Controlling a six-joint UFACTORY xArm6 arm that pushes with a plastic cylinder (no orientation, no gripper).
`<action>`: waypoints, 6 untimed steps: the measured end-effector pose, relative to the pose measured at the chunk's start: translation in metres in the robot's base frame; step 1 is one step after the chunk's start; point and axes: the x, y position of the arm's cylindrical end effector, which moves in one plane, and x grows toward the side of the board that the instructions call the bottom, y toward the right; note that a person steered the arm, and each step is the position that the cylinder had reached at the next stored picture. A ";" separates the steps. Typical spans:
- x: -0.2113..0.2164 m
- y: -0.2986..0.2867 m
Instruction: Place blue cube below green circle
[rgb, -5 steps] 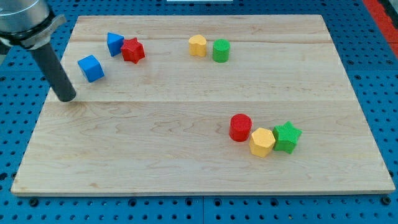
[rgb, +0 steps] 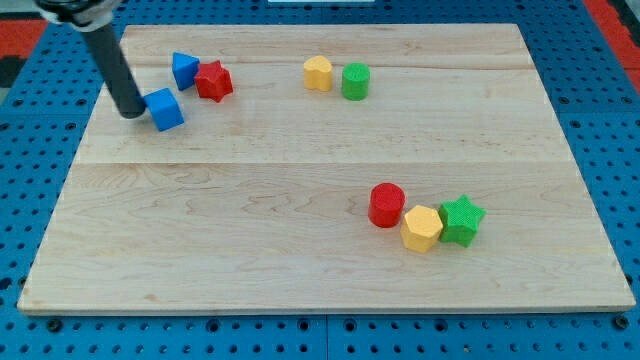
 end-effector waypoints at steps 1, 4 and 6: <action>0.002 0.044; -0.015 0.075; 0.012 0.203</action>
